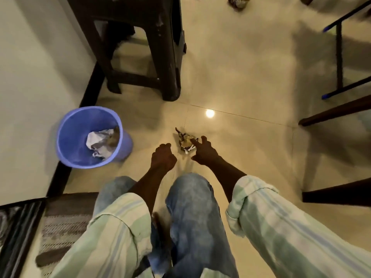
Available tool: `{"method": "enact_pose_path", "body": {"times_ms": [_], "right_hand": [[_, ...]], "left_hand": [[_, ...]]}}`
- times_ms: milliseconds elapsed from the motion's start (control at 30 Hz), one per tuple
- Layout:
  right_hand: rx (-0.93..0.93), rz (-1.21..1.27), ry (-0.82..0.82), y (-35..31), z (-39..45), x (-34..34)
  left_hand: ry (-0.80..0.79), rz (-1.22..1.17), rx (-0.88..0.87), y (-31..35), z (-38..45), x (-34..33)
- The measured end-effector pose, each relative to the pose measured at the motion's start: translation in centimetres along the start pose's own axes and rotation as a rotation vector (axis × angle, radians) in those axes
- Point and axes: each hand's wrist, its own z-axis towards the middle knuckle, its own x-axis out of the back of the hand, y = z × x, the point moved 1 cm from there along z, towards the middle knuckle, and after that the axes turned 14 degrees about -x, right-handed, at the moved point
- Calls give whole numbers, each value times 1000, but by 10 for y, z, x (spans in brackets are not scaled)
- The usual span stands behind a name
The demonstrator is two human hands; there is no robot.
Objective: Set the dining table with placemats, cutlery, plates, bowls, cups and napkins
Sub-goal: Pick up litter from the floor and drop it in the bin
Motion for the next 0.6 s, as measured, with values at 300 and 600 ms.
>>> {"method": "enact_pose_path", "body": {"times_ms": [300,600], "right_hand": [[194,-212,35,-21,122,-85],[177,111,125,-71,11,-19]], "left_hand": [[134,23,-26,-64,97,-59],[421,-115,-140,-39,-16,25]]}}
